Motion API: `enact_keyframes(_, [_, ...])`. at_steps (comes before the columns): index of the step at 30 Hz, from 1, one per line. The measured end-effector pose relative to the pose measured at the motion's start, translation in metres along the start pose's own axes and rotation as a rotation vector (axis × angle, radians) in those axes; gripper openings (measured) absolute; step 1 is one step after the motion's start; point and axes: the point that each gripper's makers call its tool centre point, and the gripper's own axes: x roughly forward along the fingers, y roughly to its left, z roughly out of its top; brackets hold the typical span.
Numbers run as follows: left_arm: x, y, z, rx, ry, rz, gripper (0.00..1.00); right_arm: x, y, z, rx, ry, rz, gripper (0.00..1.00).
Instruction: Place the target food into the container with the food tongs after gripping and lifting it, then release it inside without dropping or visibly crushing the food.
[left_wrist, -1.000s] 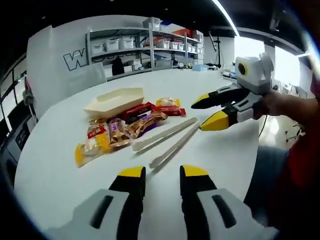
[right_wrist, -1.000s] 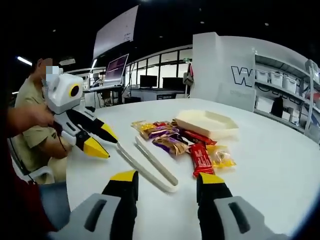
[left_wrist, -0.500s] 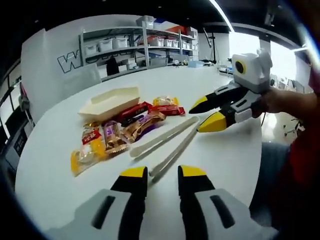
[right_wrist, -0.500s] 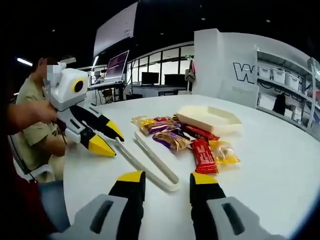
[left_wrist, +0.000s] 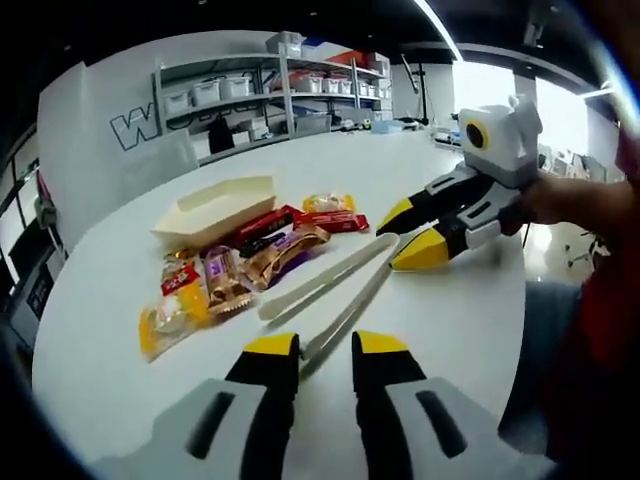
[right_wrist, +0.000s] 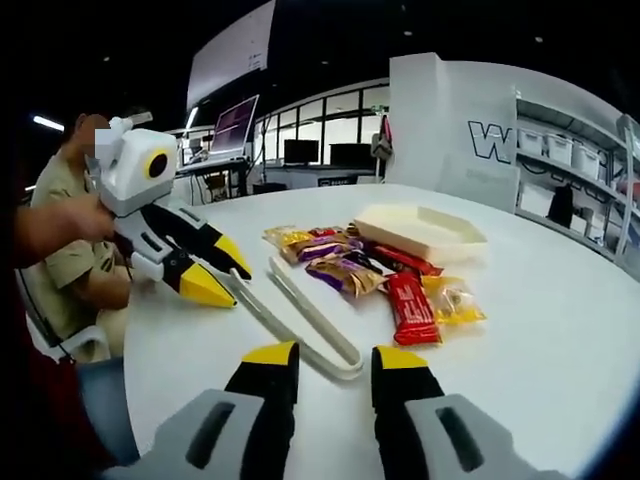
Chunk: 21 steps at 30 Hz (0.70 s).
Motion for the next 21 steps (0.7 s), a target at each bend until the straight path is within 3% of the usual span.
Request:
enact_keyframes(15, [0.0051,0.0030,-0.0002,0.035,0.010,-0.027,0.13,-0.0020,0.0007,-0.0024,-0.001,0.014,0.002,0.18])
enact_keyframes(21, [0.0059,0.0016,0.0007,0.104,0.016,-0.051,0.11,-0.0062,0.0012,0.0042,-0.005,0.006,-0.004,0.18])
